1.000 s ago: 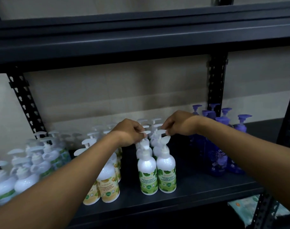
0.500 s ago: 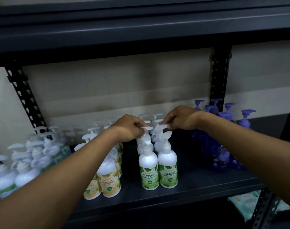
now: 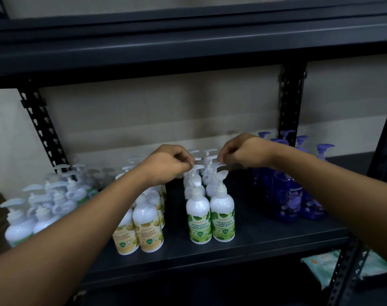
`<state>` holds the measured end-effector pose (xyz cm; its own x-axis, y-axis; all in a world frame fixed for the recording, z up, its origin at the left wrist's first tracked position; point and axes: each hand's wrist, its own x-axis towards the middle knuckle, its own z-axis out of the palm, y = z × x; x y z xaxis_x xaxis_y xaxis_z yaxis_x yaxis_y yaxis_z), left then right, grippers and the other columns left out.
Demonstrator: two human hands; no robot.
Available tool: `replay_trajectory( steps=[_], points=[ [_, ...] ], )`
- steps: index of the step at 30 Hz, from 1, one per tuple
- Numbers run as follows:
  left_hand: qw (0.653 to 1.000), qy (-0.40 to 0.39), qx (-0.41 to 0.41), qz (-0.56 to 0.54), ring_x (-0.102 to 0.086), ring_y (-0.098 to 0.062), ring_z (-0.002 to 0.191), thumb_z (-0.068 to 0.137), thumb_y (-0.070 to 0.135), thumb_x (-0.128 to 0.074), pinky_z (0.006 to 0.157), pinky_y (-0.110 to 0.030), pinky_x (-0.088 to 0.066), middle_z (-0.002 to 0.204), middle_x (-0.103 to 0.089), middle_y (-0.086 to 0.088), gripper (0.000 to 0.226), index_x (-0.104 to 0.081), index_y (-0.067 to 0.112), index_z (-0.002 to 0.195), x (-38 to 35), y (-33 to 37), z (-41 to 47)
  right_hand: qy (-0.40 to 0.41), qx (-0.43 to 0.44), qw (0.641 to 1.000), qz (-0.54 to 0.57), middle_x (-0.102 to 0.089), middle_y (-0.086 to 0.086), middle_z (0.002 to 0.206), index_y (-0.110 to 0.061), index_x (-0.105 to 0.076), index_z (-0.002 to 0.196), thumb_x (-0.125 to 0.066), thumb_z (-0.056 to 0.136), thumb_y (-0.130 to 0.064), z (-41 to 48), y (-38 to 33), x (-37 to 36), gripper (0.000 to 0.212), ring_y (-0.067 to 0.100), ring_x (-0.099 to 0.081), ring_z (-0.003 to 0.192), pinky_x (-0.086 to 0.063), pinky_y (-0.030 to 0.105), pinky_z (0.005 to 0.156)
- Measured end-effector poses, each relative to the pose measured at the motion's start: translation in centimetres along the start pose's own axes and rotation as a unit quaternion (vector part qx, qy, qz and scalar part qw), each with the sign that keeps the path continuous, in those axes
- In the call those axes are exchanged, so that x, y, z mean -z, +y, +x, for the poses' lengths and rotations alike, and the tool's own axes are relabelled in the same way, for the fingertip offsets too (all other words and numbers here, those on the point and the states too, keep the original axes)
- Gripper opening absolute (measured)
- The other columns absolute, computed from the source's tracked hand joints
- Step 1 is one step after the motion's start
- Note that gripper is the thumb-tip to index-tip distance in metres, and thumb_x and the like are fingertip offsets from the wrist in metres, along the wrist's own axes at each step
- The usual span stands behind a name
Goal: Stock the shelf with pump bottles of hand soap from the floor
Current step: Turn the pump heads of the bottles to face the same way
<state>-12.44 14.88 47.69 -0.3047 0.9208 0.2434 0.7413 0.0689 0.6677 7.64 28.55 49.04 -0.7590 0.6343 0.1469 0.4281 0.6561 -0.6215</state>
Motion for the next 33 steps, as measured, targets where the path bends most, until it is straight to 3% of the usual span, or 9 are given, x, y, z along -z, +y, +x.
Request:
replay_trajectory(
  steps=[3, 7, 12, 14, 19, 27, 31, 33],
  points=[
    [0.999, -0.039, -0.014, -0.001, -0.07, -0.001, 0.092, 0.089, 0.014, -0.071, 0.085, -0.022, -0.055, 0.1, -0.075, 0.012, 0.017, -0.075, 0.027, 0.099, 0.4, 0.0, -0.9, -0.02, 0.005, 1.0, -0.007, -0.074, -0.014, 0.097, -0.022, -0.079, 0.103, -0.069, 0.091, -0.019, -0.7, -0.2, -0.1, 0.015, -0.003, -0.064, 0.084, -0.044, 0.008, 0.065],
    [0.995, -0.1, -0.016, 0.011, -0.068, -0.002, 0.106, 0.087, 0.01, -0.069, 0.1, -0.034, -0.055, 0.116, -0.073, 0.011, 0.03, -0.075, 0.037, 0.098, 0.5, 0.1, -1.5, -0.05, 0.003, 0.998, -0.038, -0.073, -0.013, 0.103, -0.027, -0.078, 0.108, -0.072, 0.088, -0.025, -1.4, -0.3, -0.2, 0.021, 0.002, -0.064, 0.093, -0.043, 0.014, 0.068],
    [0.992, -0.126, -0.017, 0.021, -0.065, -0.002, 0.112, 0.089, 0.016, -0.074, 0.105, -0.034, -0.051, 0.121, -0.071, 0.017, 0.025, -0.076, 0.033, 0.107, 0.2, 0.0, -1.6, -0.063, 0.009, 0.996, -0.055, -0.073, -0.012, 0.108, -0.022, -0.078, 0.112, -0.071, 0.09, -0.018, -1.8, -0.2, -0.2, 0.023, 0.0, -0.064, 0.098, -0.046, 0.015, 0.087],
    [0.991, -0.128, -0.012, 0.03, -0.066, -0.003, 0.111, 0.086, 0.027, -0.079, 0.105, -0.036, -0.052, 0.118, -0.072, 0.017, 0.023, -0.077, 0.032, 0.108, 0.1, -0.3, -1.5, -0.065, 0.011, 0.996, -0.061, -0.073, -0.011, 0.11, -0.022, -0.077, 0.113, -0.071, 0.09, -0.018, -1.8, 0.0, -0.2, 0.024, 0.003, -0.065, 0.101, -0.046, 0.017, 0.09],
    [0.992, -0.118, -0.006, 0.048, -0.065, -0.004, 0.111, 0.083, 0.039, -0.08, 0.103, -0.037, -0.052, 0.116, -0.071, 0.018, 0.019, -0.077, 0.039, 0.102, -0.1, -0.5, -1.2, -0.055, 0.021, 0.996, -0.068, -0.072, -0.01, 0.108, -0.022, -0.076, 0.113, -0.073, 0.09, -0.018, -1.6, 0.4, -0.6, 0.023, 0.0, -0.063, 0.092, -0.044, 0.008, 0.074],
    [0.995, -0.076, -0.016, 0.069, -0.067, -0.007, 0.098, 0.085, 0.031, -0.08, 0.076, -0.014, -0.05, 0.106, -0.071, 0.011, 0.026, -0.074, 0.022, 0.108, -1.3, 0.5, -0.9, -0.047, 0.015, 0.996, -0.071, -0.072, -0.008, 0.105, -0.023, -0.075, 0.11, -0.078, 0.086, -0.027, -1.5, 0.7, -0.7, 0.025, 0.006, -0.064, 0.095, -0.046, 0.016, 0.076],
    [0.994, -0.063, 0.0, 0.087, -0.068, -0.01, 0.094, 0.084, 0.036, -0.08, 0.082, -0.025, -0.056, 0.103, -0.073, 0.005, 0.029, -0.075, 0.021, 0.109, -1.8, 0.5, -0.8, -0.049, 0.01, 0.995, -0.082, -0.072, -0.011, 0.104, -0.022, -0.077, 0.11, -0.078, 0.086, -0.029, -1.6, 0.5, -0.7, 0.026, 0.002, -0.062, 0.092, -0.044, 0.019, 0.08],
    [0.995, -0.056, 0.006, 0.083, -0.069, -0.01, 0.088, 0.084, 0.036, -0.08, 0.078, -0.025, -0.055, 0.096, -0.073, 0.006, 0.026, -0.075, 0.021, 0.105, -1.9, 0.5, -0.9, -0.051, 0.011, 0.995, -0.084, -0.073, -0.011, 0.105, -0.021, -0.078, 0.109, -0.078, 0.086, -0.029, -1.6, 0.4, -0.7, 0.025, 0.002, -0.062, 0.093, -0.044, 0.021, 0.083]
  ],
)
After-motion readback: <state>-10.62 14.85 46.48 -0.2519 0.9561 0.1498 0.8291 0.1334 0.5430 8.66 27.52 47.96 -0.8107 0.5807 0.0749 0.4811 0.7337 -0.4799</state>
